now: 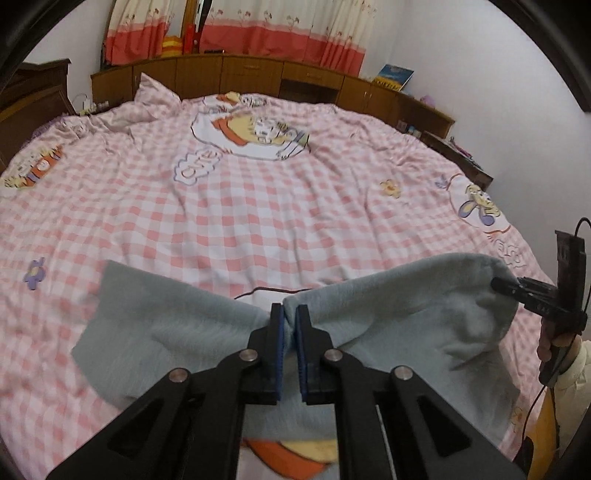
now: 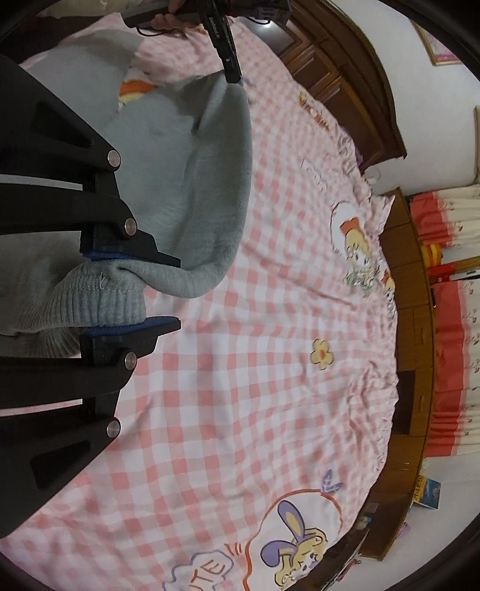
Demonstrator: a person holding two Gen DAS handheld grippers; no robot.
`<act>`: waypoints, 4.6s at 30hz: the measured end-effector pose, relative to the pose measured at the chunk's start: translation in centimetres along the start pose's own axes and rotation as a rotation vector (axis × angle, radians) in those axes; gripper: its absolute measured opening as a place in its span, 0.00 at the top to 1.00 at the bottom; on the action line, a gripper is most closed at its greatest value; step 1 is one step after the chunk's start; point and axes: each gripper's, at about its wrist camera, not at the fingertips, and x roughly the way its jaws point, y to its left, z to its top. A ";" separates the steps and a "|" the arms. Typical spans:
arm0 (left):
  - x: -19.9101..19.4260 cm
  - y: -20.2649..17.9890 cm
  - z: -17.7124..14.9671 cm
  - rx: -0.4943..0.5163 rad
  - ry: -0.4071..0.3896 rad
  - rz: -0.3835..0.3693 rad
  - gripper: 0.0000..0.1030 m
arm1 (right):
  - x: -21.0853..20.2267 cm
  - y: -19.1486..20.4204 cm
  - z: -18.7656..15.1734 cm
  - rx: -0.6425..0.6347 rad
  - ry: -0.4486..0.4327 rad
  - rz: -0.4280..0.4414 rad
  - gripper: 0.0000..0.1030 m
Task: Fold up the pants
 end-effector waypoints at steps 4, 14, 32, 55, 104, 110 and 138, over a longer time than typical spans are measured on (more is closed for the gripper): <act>-3.5 -1.2 -1.5 -0.014 -0.016 -0.003 0.94 | -2.3 0.9 -0.6 -0.028 -0.017 0.004 0.76; -11.1 -3.4 -8.1 -0.033 -0.049 0.002 0.94 | -7.5 2.7 -4.4 -0.099 -0.032 0.029 0.76; -11.2 -5.1 -22.3 -0.125 0.111 -0.017 0.94 | -8.4 4.1 -15.2 -0.223 0.138 -0.042 0.75; -9.4 -3.4 -26.2 -0.206 0.193 0.023 0.93 | -12.4 0.7 -20.1 -0.051 0.212 -0.027 0.54; -8.8 -4.6 -24.6 -0.255 0.150 0.161 0.79 | -8.5 -1.0 -13.3 0.012 0.147 -0.150 0.67; -8.4 -4.6 -24.1 -0.262 0.165 0.141 0.75 | -11.1 -0.9 -15.3 0.052 0.170 -0.129 0.62; -8.1 -5.0 -23.6 -0.278 0.135 0.171 0.94 | -7.9 -1.8 -16.8 0.332 0.401 -0.017 0.62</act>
